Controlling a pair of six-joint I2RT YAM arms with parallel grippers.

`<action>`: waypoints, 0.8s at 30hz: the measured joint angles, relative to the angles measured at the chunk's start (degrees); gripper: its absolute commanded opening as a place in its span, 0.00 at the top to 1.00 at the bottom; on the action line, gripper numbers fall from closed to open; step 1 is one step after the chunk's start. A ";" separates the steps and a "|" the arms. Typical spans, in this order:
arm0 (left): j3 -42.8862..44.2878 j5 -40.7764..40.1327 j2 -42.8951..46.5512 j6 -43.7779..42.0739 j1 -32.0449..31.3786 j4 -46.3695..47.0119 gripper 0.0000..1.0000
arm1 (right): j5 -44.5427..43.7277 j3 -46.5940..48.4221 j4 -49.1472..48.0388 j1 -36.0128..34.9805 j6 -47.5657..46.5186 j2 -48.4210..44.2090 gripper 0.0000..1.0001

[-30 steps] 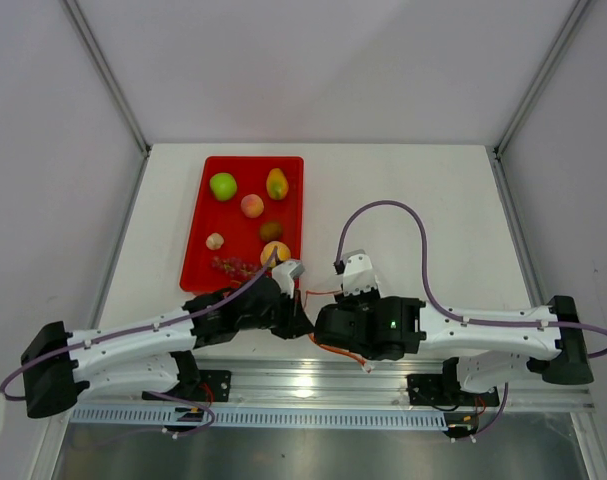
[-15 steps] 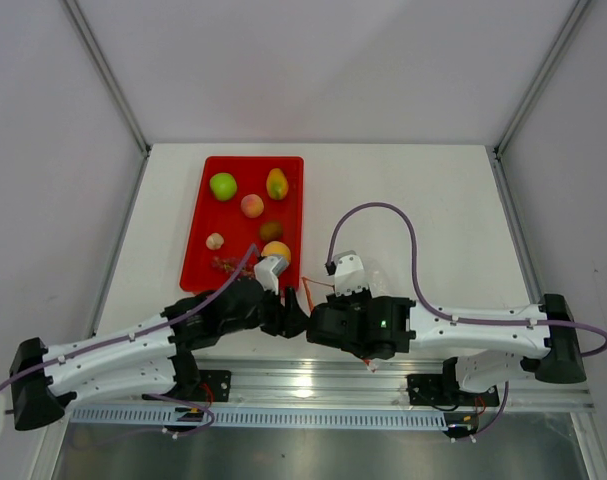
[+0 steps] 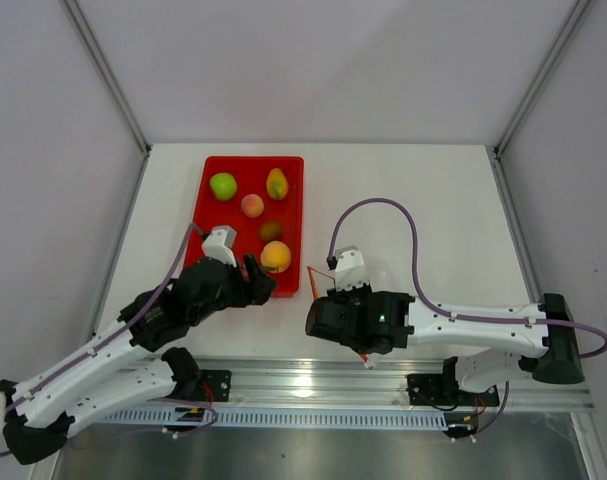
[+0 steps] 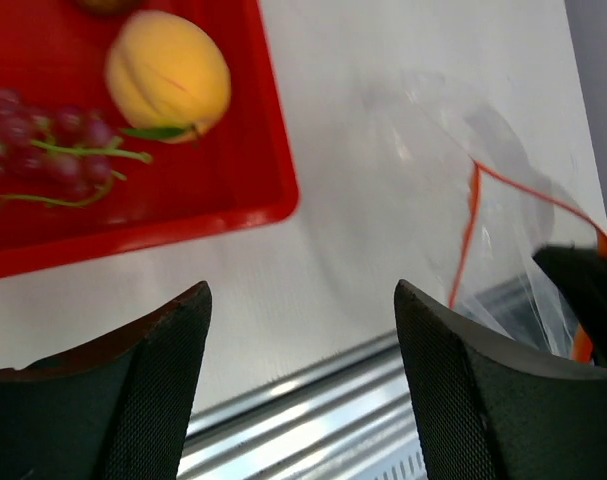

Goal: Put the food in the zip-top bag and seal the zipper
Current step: Open the zipper of the food storage bag, then pick up the fake vegetable from the bin.

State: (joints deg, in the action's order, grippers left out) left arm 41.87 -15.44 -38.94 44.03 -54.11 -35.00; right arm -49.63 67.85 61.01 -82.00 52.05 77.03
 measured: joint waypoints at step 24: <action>17.57 -0.74 -28.46 2.08 37.62 -9.49 0.01 | 0.96 0.00 -0.15 0.61 -1.51 0.00 1.00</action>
State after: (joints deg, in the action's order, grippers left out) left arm 59.44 -16.19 -67.40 46.11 -16.49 -44.49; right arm -48.66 67.85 60.86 -81.38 50.54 77.03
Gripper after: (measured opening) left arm 0.994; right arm 0.002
